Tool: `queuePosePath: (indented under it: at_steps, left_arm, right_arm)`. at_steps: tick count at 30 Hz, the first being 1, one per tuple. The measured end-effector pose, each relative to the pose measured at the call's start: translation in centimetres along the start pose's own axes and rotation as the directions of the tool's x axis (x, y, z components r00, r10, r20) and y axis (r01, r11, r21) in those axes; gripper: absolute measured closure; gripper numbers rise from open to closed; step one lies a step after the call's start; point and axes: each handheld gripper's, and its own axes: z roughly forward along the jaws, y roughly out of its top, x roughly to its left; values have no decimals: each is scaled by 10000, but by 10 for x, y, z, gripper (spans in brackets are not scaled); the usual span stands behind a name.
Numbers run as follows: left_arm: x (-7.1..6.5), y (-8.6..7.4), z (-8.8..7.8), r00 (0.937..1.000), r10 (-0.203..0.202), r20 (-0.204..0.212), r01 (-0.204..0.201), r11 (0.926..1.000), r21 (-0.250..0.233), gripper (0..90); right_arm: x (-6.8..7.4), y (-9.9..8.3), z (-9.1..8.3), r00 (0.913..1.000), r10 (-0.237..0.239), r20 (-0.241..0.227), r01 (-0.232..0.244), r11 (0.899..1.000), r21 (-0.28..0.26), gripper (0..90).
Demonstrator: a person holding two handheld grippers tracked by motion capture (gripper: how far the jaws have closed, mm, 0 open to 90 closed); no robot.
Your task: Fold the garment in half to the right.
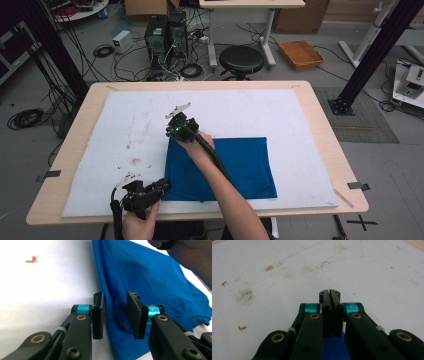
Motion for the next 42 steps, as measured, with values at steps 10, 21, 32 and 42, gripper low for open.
queuePosePath:
  at_steps: [10, 21, 32, 42]
  left_arm:
    - [0, -1, 1, 9995, -147, 270, 143, 9998, 130, 605]
    - [-10, 2, 0, 9990, 168, 409, -171, 9998, 88, 864]
    - [-66, 18, 20, 9771, 543, 2058, -558, 9984, 16, 864]
    - [-131, 14, 77, 9426, 917, 3210, -1056, 9941, 262, 864]
  right_arm:
    - [-2, 0, -3, 10000, 18, 39, -18, 10000, -42, 893]
    - [-6, 0, -15, 10000, -17, 42, 17, 9999, -167, 893]
    - [-32, -7, -64, 9998, 97, -168, -105, 9987, -498, 893]
    - [-86, -49, -129, 9967, 779, -228, -794, 9938, -779, 893]
